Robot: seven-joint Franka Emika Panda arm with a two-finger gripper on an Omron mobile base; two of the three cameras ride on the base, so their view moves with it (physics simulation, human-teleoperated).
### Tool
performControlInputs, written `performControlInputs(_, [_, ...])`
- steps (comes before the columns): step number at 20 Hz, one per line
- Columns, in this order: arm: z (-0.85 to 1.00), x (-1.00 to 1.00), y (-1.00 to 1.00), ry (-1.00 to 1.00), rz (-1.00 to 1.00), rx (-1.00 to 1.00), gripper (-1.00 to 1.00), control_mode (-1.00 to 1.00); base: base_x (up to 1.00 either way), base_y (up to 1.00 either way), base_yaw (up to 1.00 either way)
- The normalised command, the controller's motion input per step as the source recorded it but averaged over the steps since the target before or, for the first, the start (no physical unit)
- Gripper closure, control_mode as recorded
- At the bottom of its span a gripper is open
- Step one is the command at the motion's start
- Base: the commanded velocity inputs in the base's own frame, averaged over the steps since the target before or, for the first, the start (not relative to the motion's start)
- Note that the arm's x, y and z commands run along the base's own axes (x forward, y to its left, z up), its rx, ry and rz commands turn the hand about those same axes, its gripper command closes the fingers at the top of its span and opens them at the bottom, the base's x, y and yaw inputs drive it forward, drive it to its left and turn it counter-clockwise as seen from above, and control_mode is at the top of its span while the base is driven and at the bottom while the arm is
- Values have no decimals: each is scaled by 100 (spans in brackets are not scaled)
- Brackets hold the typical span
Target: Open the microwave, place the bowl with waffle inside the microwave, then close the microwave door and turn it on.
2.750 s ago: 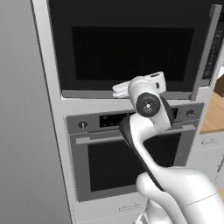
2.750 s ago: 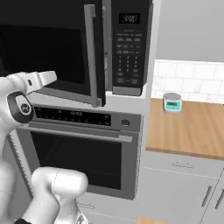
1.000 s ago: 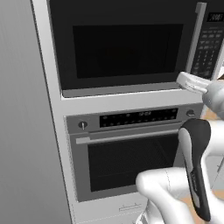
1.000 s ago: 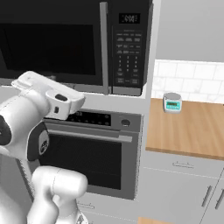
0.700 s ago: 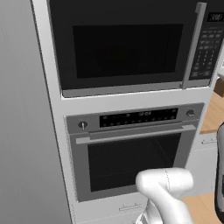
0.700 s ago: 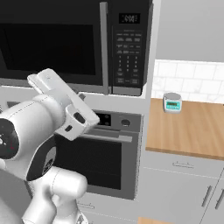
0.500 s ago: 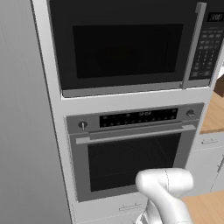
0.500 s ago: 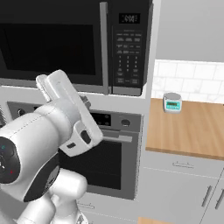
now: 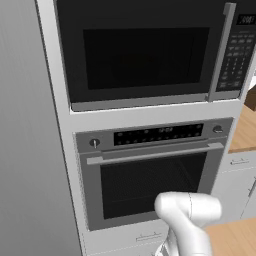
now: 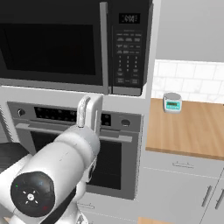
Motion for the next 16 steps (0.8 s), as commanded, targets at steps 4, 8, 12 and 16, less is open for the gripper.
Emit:
performControlInputs(4, [-4,35,36,-32,-1,57,100,-100,0,0,0])
performControlInputs(8, [13,94,27,-30,0,30,100,-100,0,0,0])
performControlInputs(12, [8,76,-1,-2,0,10,100,-100,0,0,0])
performControlInputs(16, [0,57,-9,13,1,5,100,-100,0,0,0])
